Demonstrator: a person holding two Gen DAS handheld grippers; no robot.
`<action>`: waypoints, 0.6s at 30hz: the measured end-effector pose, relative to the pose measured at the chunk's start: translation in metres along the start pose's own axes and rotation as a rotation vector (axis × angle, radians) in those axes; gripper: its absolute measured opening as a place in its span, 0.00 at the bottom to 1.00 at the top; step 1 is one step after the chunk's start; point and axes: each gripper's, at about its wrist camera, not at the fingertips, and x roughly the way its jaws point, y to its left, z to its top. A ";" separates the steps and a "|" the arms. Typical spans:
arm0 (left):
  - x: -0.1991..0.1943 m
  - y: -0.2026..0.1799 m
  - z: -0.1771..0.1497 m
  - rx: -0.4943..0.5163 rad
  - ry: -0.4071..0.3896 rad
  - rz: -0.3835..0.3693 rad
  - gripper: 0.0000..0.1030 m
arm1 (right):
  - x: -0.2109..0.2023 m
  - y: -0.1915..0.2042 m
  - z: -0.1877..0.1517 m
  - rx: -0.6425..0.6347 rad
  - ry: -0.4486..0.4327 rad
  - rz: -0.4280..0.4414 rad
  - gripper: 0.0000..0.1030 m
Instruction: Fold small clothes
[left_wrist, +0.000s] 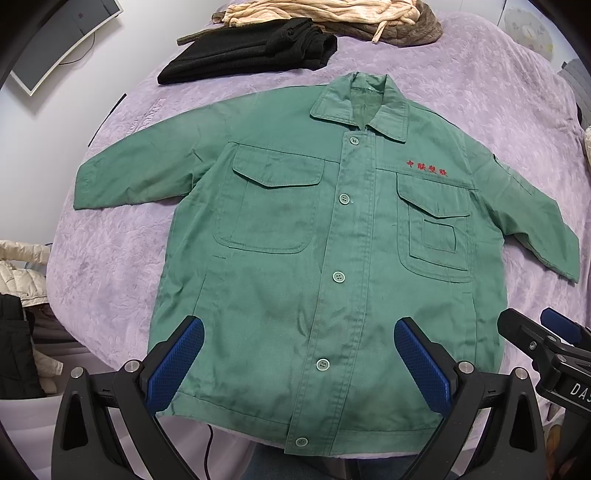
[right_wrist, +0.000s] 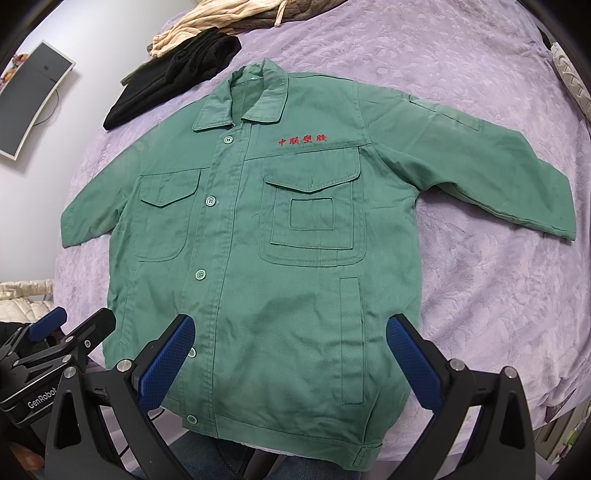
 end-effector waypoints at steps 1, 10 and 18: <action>0.000 0.000 0.000 0.000 -0.003 0.001 1.00 | 0.000 0.000 0.000 0.000 -0.001 0.000 1.00; 0.000 -0.001 0.000 0.000 0.000 0.008 1.00 | 0.000 0.000 0.000 0.001 0.002 0.000 1.00; 0.001 -0.001 -0.002 -0.001 0.001 0.009 1.00 | 0.002 0.000 -0.003 0.006 0.005 -0.009 1.00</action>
